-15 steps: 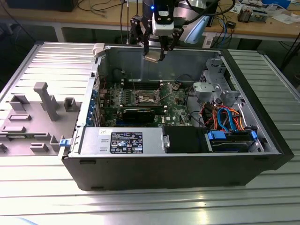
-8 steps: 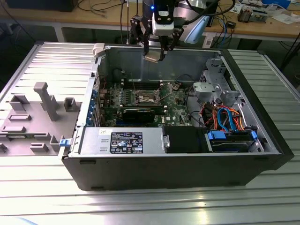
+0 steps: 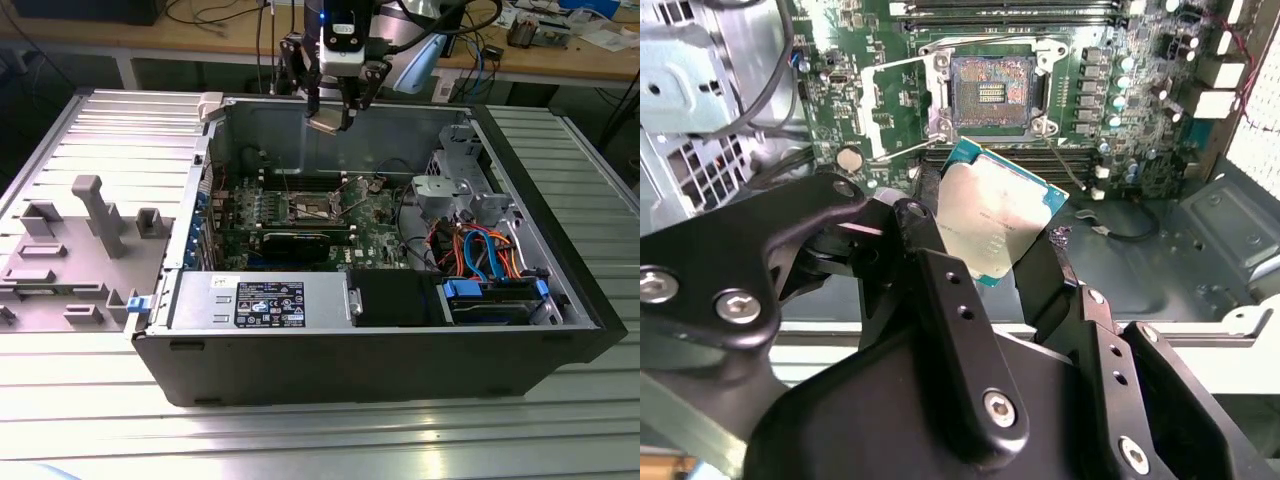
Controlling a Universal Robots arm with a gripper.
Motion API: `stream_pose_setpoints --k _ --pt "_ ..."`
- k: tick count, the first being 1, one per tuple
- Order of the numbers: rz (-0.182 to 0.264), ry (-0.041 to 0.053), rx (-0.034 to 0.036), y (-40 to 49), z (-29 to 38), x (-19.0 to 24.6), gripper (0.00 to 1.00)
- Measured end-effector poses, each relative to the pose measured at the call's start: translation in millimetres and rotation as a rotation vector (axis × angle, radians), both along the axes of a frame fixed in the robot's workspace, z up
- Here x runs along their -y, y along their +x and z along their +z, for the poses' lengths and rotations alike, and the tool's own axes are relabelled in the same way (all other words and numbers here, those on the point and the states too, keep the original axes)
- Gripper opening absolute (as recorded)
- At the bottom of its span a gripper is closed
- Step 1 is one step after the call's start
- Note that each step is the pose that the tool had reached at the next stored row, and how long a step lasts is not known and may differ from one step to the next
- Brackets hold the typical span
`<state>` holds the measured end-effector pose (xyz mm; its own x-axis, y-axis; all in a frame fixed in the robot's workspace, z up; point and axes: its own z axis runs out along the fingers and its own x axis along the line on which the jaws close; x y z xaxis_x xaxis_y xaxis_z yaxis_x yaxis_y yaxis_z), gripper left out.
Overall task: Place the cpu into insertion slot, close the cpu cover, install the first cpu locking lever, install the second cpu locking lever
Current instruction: 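Place the cpu into insertion slot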
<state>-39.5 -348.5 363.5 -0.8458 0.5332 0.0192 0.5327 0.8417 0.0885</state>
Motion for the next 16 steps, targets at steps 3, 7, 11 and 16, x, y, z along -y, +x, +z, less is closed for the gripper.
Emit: stream_pose_setpoints --k 3,7,11,16 --pt "-0.012 -0.0001 0.0 -0.5 0.0 0.0 0.54" --pt "-0.013 0.0 0.0 -1.5 -0.1 0.0 0.54" --pt "-0.013 0.0 0.0 -1.7 -0.1 0.0 0.54" --pt "-0.013 0.0 0.0 -1.8 -0.1 0.0 0.54"
